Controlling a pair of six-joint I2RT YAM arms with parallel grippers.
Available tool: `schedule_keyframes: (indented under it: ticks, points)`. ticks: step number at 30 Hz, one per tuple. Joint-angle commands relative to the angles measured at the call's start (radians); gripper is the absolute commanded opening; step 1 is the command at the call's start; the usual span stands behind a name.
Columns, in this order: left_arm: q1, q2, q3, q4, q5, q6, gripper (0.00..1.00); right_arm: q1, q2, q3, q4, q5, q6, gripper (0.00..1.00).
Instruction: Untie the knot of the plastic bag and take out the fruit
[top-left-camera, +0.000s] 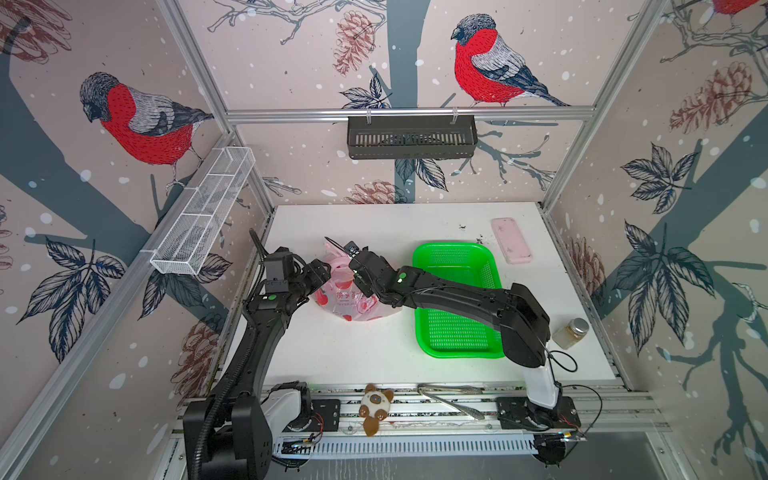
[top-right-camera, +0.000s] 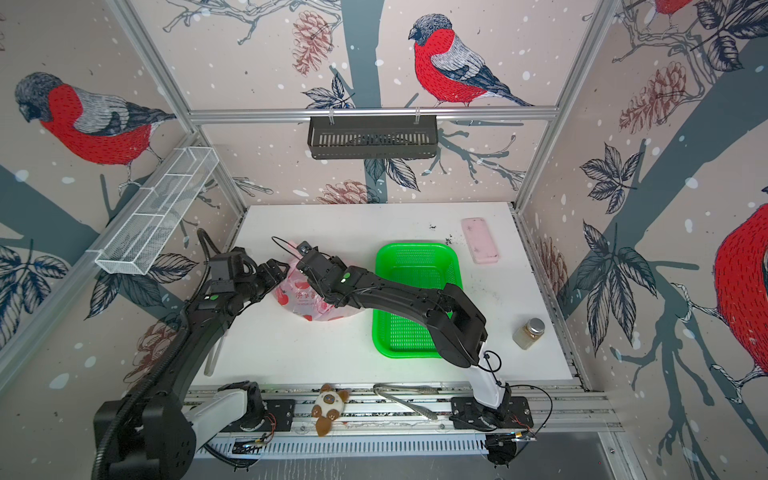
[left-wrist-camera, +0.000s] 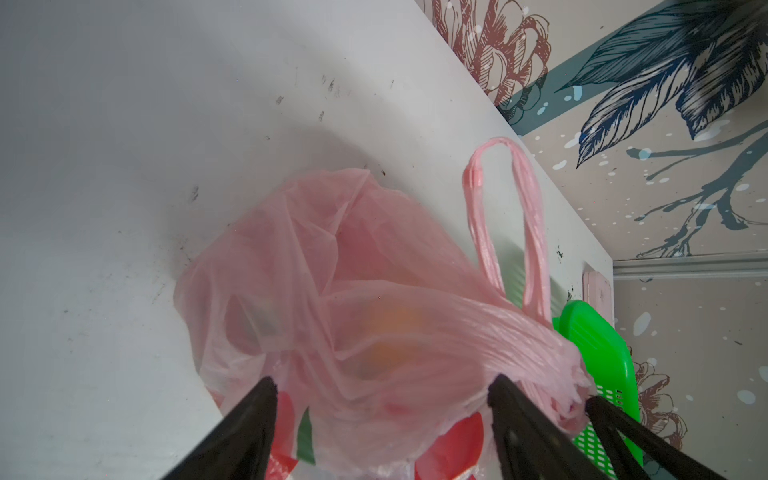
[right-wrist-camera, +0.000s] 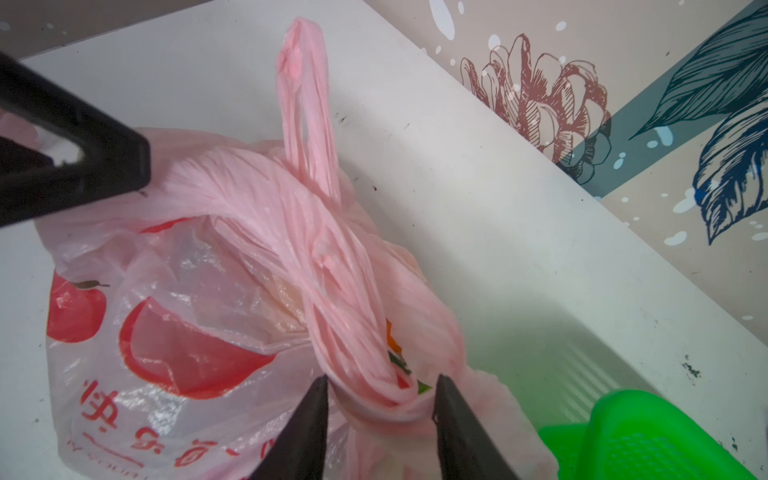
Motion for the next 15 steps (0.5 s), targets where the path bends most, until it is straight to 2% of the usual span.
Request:
schedule_keyframes:
  ticks: [1, 7, 15]
  points:
    - [-0.007, 0.023, 0.044, -0.031, 0.032, 0.091, 0.81, 0.002, -0.019, -0.009, 0.033, -0.025, -0.007, 0.33]
    - [-0.087, 0.076, 0.145, -0.187, -0.099, 0.222, 0.87, 0.001, -0.022, -0.013, 0.046, -0.052, -0.008, 0.2]
    - [-0.138, 0.073, 0.15, -0.244, -0.243, 0.274, 0.89, -0.013, -0.045, -0.032, 0.073, -0.09, 0.003, 0.12]
